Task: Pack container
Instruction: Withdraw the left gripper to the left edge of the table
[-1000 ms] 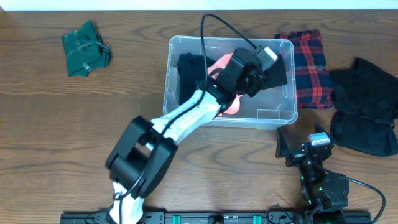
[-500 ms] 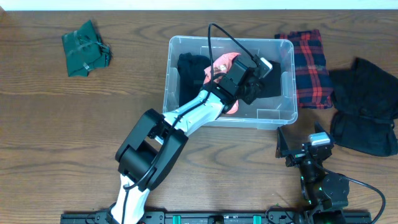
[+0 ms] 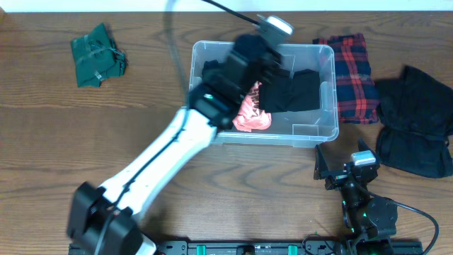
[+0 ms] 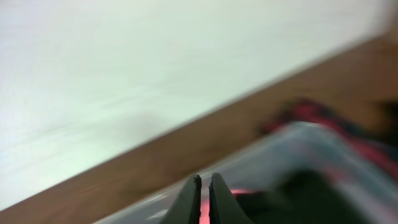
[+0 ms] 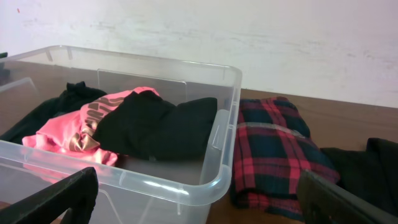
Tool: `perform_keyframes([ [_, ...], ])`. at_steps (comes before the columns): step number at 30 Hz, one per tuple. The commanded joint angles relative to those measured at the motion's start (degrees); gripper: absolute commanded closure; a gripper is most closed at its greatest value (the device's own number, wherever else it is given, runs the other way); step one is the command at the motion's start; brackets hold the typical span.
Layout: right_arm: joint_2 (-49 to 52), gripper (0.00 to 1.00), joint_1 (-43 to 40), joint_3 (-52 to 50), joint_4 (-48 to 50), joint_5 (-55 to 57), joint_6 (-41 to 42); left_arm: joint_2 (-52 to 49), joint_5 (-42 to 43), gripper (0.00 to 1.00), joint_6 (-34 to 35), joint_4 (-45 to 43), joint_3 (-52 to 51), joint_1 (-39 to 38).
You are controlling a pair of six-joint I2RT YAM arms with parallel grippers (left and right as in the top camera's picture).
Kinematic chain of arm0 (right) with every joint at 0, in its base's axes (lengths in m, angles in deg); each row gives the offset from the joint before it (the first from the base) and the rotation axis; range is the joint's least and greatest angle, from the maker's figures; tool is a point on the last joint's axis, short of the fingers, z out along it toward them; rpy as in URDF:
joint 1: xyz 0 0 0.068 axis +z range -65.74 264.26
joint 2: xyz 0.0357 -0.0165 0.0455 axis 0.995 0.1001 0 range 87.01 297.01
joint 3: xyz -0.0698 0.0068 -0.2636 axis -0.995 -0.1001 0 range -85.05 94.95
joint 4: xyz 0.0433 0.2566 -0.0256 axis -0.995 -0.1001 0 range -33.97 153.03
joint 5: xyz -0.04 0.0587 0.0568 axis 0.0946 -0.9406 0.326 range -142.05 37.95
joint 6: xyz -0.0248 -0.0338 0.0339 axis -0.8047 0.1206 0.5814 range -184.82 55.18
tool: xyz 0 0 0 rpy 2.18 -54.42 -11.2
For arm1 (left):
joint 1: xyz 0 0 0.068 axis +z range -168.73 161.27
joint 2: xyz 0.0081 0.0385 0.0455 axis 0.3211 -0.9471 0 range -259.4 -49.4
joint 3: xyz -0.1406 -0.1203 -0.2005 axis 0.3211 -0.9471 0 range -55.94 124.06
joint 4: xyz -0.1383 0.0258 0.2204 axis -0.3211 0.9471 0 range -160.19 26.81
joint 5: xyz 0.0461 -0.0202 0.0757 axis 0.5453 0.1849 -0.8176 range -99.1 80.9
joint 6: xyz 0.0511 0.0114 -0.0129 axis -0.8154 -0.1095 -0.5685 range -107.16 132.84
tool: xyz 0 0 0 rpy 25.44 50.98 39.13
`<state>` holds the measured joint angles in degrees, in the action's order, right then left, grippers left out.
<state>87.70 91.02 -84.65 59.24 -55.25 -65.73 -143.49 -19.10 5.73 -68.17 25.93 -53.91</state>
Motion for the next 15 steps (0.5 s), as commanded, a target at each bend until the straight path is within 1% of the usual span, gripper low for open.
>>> perform_keyframes([
  [1,-0.3,0.01,0.4,-0.1,-0.2,0.0,-0.9,1.8,-14.2,0.92,-1.1,1.9,0.9,5.4],
  [4,-0.3,0.01,0.4,-0.1,-0.2,0.0,-0.9,2.0,-14.3,0.92,-2.0,3.6,0.9,11.4],
  [7,-0.3,0.01,0.4,-0.1,-0.2,0.0,-0.9,1.5,-14.3,0.89,-2.0,5.4,0.9,17.3],
  [9,-0.3,0.01,0.4,-0.1,-0.2,0.0,-0.9,0.9,-14.3,0.77,0.2,6.2,0.9,21.6],
  [10,-0.3,0.01,0.4,-0.1,-0.2,0.0,-0.9,0.5,-14.3,0.75,1.4,6.4,0.9,23.4],
  [12,-0.3,0.01,0.4,-0.1,-0.2,0.0,-0.9,-0.5,-14.3,0.59,4.8,6.3,0.8,27.3],
  [15,-0.3,0.01,0.4,-0.1,-0.2,0.0,-0.9,-3.0,-14.0,0.45,9.4,5.8,0.8,32.5],
])
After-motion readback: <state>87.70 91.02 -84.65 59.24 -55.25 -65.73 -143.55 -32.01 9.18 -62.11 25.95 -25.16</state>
